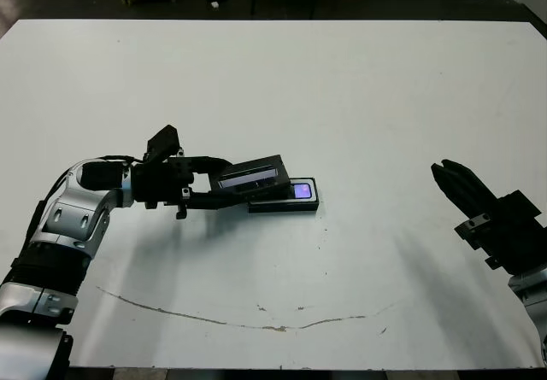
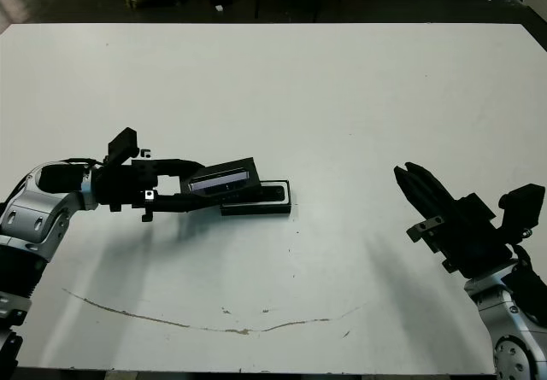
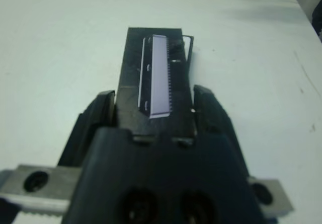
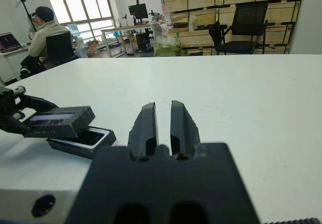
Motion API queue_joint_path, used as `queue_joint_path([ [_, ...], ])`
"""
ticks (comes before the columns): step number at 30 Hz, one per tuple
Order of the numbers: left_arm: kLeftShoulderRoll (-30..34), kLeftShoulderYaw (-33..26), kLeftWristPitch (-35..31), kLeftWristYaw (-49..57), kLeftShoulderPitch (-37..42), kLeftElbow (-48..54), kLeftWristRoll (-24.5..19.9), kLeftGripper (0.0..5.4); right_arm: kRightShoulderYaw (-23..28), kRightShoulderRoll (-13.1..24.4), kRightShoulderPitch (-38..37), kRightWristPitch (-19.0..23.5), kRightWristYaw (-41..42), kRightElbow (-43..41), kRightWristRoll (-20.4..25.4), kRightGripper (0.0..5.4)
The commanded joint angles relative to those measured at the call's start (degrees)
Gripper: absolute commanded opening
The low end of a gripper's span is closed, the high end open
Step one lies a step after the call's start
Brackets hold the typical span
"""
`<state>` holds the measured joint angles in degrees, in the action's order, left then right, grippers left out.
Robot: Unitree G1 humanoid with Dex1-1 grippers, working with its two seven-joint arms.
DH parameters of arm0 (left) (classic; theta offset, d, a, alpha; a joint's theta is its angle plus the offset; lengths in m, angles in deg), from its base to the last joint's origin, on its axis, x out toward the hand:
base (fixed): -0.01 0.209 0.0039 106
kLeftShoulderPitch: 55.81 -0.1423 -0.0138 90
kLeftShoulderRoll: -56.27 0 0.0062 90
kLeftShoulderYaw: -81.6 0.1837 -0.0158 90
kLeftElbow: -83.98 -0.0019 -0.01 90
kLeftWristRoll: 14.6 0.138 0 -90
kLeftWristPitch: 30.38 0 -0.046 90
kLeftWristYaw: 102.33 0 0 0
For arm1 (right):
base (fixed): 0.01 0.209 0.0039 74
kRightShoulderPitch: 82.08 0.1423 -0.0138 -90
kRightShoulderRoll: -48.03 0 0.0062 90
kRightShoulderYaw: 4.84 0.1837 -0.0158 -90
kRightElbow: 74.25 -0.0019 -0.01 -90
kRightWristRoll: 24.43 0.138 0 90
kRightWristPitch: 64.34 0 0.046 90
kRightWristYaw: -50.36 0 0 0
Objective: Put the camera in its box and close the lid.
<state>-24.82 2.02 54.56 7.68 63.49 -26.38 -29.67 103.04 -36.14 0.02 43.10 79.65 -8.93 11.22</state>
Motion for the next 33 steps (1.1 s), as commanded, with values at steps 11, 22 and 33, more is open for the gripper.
queue_joint_path([
  [11,-4.0,4.4,6.1,3.0,3.1,-6.6,7.6,2.26,-0.1,0.5,-0.7,1.1,-0.2,0.6,0.1,0.0],
  [22,-6.6,4.5,14.9,4.1,6.4,-17.2,10.8,2.26,-0.1,0.4,-0.7,0.5,0.6,1.1,0.4,0.0],
  [33,-6.5,7.7,14.3,2.8,9.1,-17.9,14.1,2.26,-0.3,0.5,-0.8,0.0,0.6,1.1,-0.3,0.0],
])
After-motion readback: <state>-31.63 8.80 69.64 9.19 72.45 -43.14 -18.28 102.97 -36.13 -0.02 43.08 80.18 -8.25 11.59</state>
